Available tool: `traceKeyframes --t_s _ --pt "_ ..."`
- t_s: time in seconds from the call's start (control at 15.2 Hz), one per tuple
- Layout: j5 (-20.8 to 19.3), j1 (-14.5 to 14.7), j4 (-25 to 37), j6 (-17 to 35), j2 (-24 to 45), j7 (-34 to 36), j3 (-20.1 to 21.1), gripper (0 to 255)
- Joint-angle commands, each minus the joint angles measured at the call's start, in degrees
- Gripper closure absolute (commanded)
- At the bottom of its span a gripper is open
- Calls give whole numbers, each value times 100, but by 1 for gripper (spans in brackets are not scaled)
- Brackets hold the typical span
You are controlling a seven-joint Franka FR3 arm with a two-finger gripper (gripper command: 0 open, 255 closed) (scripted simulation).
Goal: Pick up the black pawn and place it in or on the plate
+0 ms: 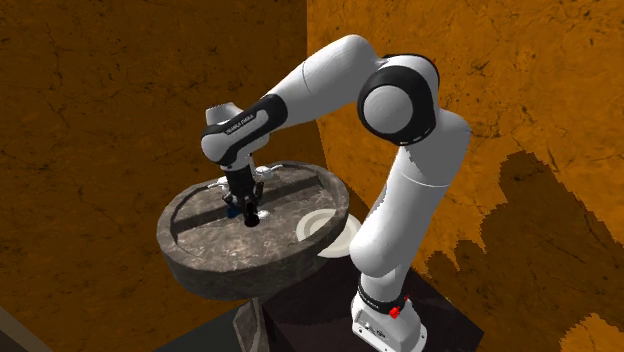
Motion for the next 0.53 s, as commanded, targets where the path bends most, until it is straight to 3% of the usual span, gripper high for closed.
traceKeyframes --t_s 0.0,0.46 --pt "35 -57 -276 -17 -290 -196 -103 255" --pt "-23 -317 -1444 -112 -1531 -1047 -658 255"
